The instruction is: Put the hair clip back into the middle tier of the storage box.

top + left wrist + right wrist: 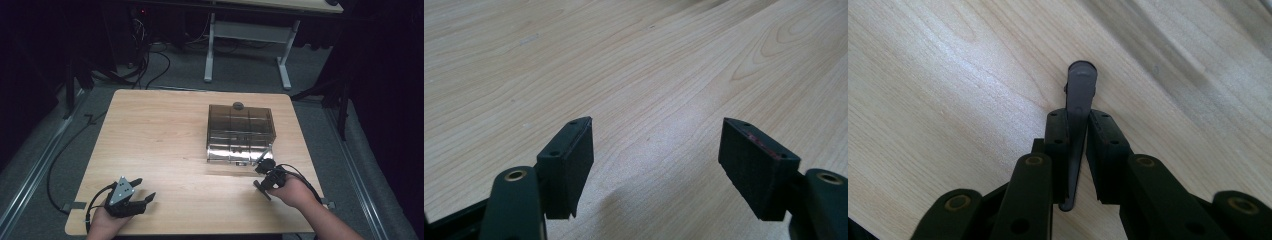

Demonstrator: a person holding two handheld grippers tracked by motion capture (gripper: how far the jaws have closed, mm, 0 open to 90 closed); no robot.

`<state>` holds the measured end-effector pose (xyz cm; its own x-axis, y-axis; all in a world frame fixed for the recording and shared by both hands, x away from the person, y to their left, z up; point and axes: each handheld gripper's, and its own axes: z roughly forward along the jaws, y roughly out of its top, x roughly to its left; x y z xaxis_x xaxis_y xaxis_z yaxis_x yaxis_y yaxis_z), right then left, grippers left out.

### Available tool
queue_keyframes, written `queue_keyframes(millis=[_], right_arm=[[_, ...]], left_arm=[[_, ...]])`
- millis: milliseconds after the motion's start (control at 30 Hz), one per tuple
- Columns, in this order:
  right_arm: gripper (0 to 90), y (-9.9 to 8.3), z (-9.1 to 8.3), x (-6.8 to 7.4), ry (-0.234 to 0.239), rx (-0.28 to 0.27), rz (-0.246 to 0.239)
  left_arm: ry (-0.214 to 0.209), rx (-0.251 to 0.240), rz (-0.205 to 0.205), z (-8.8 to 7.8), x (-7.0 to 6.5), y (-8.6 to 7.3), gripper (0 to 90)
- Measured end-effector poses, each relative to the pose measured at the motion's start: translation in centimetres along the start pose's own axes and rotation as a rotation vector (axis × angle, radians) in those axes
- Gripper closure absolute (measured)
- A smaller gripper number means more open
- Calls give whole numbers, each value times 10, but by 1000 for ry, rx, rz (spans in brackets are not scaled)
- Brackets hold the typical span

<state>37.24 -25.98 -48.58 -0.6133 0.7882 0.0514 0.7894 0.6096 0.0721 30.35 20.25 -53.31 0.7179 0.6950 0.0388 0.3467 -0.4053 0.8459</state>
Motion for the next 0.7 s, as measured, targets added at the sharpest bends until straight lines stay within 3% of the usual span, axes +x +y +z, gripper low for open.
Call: queue_keyframes(millis=[267,633,700], right_arm=[[793,2,1,0,-5,2,8],[815,2,-2,0,-13,0,-20],[815,3,-4,0,-5,-3,-5]], left_arm=[[-1,0,0,0,0,0,306],[-2,1,0,0,0,0,306],[-2,0,0,0,0,0,306]])
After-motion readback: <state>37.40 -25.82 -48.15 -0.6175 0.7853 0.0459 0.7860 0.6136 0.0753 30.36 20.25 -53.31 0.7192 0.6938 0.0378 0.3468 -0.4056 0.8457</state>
